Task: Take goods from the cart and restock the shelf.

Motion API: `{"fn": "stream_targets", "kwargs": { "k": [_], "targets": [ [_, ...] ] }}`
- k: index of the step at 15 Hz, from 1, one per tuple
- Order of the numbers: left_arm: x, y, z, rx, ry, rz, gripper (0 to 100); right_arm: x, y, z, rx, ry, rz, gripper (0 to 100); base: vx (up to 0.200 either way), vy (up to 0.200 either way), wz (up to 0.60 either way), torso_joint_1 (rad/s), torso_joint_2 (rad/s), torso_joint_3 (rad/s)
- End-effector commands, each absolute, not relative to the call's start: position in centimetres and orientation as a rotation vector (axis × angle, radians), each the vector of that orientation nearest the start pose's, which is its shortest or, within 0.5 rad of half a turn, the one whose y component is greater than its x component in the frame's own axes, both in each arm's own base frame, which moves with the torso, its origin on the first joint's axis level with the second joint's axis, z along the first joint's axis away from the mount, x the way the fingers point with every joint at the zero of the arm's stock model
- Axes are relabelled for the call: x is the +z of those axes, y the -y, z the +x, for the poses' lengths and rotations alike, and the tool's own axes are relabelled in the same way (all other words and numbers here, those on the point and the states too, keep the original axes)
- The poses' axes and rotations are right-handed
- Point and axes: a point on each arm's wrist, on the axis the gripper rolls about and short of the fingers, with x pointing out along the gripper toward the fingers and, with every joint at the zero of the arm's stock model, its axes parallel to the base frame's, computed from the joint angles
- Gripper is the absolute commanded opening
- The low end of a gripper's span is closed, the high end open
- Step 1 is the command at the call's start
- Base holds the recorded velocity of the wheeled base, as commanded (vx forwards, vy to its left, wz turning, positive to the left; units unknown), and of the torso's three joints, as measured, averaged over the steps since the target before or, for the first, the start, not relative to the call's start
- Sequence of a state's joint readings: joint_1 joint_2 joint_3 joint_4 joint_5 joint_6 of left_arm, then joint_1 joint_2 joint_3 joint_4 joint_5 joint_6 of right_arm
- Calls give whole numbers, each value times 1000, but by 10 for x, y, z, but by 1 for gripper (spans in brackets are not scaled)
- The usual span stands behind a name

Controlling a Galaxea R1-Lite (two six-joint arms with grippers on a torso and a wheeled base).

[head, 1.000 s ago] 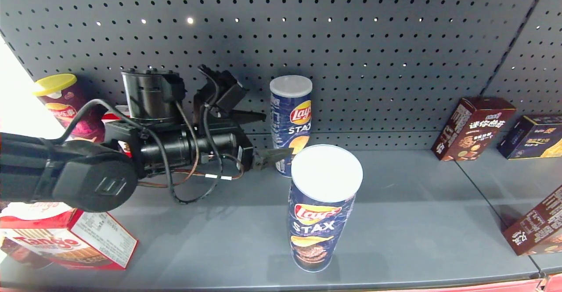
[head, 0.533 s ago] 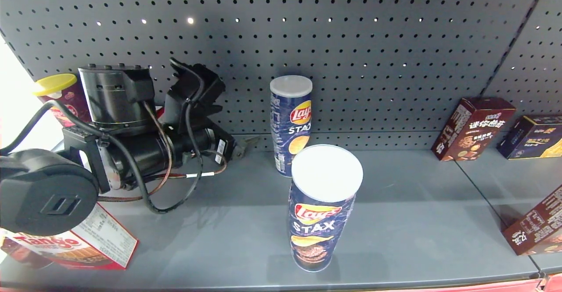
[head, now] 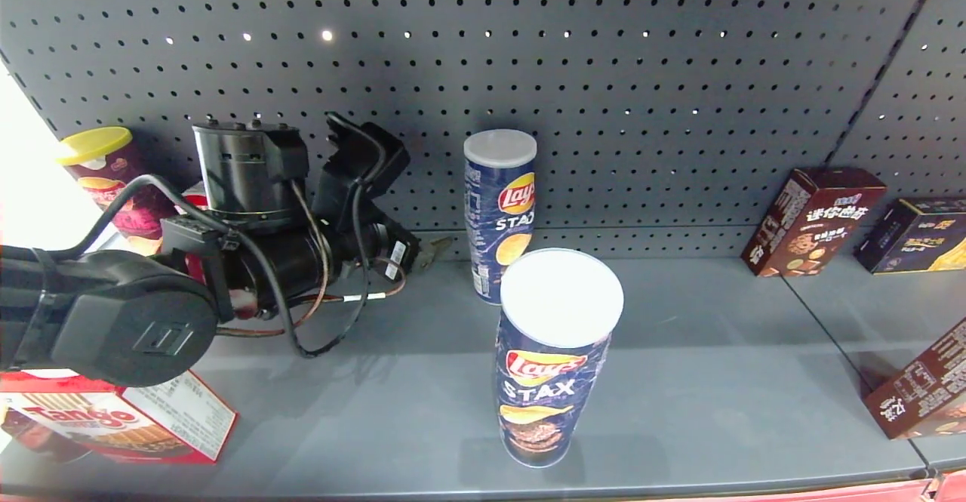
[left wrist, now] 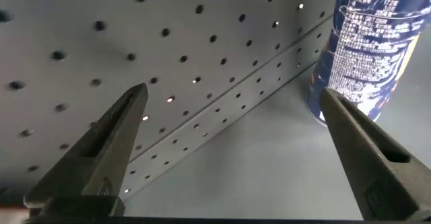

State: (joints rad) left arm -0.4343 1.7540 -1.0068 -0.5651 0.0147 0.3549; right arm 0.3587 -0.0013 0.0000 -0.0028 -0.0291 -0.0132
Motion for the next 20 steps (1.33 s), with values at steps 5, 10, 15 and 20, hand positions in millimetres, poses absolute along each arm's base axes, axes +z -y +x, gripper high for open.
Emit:
{"fn": "stream_targets", "kwargs": {
  "k": [5,10,15,20],
  "targets": [
    [202,153,312,-472,-123,398,100,76,9,-21,330,5,-13,100,0,0,0,0,0,0],
    [214,151,294,-508,-82,426,100,76,9,-21,330,5,-13,100,0,0,0,0,0,0],
    [218,154,294,-537,-61,419,100,76,9,-21,330,5,-13,100,0,0,0,0,0,0],
    [215,163,301,-550,-66,417,100,76,9,-21,330,5,-13,100,0,0,0,0,0,0]
  ]
}}
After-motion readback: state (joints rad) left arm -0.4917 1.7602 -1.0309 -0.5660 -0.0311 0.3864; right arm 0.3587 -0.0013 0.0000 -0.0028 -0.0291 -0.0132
